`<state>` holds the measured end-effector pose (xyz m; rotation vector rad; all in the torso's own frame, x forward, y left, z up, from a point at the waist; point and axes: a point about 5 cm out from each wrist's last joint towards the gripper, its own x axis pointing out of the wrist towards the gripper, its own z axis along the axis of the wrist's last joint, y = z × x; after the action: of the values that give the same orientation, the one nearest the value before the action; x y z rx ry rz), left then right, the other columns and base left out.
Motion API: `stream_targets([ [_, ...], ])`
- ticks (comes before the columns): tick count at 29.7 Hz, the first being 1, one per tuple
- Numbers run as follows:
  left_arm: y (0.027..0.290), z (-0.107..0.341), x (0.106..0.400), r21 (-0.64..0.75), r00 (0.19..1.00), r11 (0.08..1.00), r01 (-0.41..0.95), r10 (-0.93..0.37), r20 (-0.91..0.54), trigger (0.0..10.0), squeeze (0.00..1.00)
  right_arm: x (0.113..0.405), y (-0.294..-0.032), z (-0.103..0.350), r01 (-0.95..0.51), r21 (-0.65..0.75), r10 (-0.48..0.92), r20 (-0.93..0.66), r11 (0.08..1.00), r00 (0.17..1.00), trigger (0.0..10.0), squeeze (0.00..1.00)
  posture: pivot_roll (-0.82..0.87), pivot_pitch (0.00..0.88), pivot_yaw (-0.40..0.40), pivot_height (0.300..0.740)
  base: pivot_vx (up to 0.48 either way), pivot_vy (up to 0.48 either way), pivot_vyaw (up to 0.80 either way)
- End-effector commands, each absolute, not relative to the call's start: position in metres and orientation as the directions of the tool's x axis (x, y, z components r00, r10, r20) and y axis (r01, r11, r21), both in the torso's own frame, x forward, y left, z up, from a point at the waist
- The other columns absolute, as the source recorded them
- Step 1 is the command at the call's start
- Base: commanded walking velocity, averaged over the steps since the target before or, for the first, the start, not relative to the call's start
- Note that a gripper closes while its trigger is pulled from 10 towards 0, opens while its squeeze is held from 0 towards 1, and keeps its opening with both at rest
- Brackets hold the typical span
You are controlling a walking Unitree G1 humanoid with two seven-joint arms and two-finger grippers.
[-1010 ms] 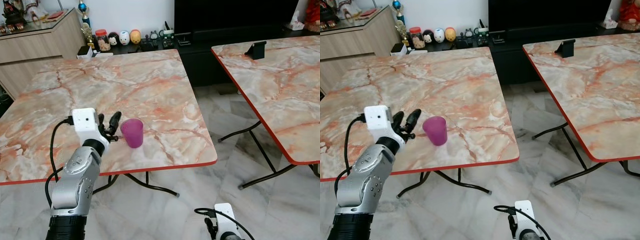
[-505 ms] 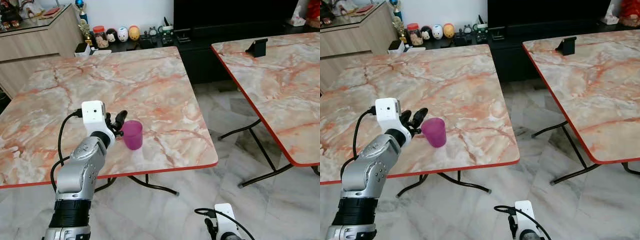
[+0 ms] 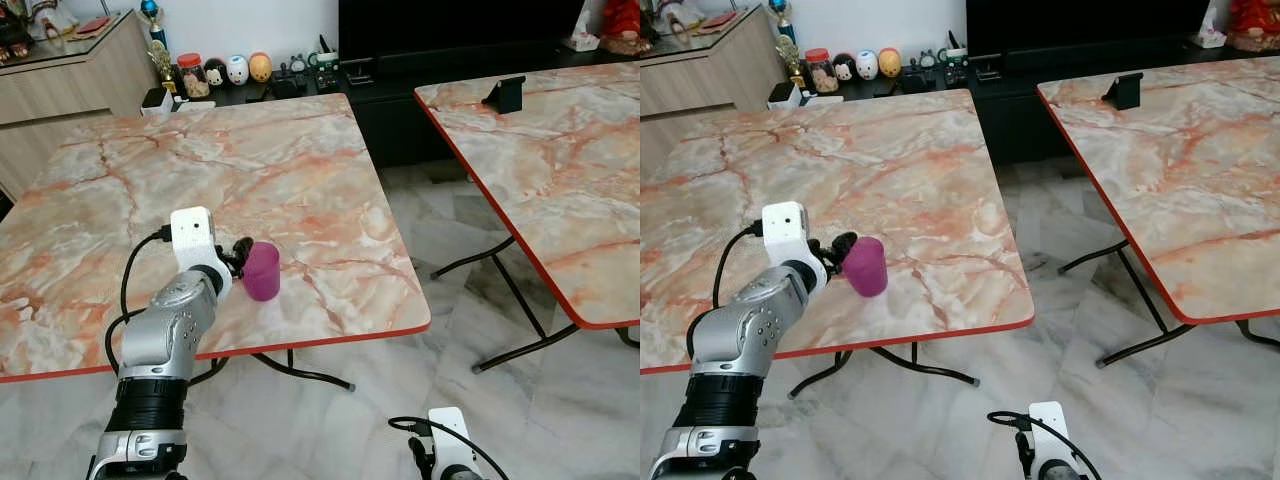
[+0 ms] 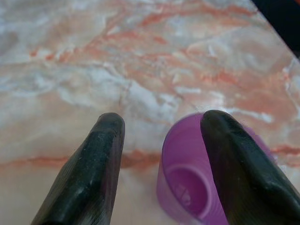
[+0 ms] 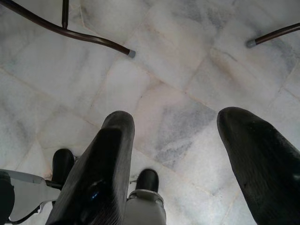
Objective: Setting the table
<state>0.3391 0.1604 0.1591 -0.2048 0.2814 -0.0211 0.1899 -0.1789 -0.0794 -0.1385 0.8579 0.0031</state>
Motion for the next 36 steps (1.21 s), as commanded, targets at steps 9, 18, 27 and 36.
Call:
stream_targets([
  [9,0.163,0.163,0.339,-0.18,0.952,0.984,-0.013,-0.042,-0.302,10.0,0.0,0.196,-0.167,-0.077,-0.075,-0.106,-0.027,-0.738,0.992,0.674,10.0,0.0,-0.04,0.0,0.087,0.74,0.0,0.0,0.0],
  [18,0.161,0.16,0.338,-0.165,0.941,0.986,-0.002,-0.054,-0.333,10.0,0.0,0.196,-0.167,-0.077,-0.075,-0.106,-0.028,-0.739,0.992,0.673,10.0,0.0,-0.04,0.0,0.088,0.74,0.0,0.0,0.0],
  [27,0.159,0.161,0.338,-0.166,0.942,0.986,0.004,-0.059,-0.33,0.0,0.0,0.198,-0.165,-0.076,-0.077,-0.105,-0.025,-0.731,0.991,0.682,10.0,0.0,-0.04,0.0,0.088,0.74,0.0,0.0,0.0],
  [36,0.159,0.161,0.338,-0.164,0.942,0.986,0.009,-0.063,-0.329,0.0,0.0,0.197,-0.166,-0.076,-0.078,-0.106,-0.025,-0.734,0.991,0.678,10.0,0.0,-0.04,0.0,0.088,0.74,0.0,0.0,0.0],
])
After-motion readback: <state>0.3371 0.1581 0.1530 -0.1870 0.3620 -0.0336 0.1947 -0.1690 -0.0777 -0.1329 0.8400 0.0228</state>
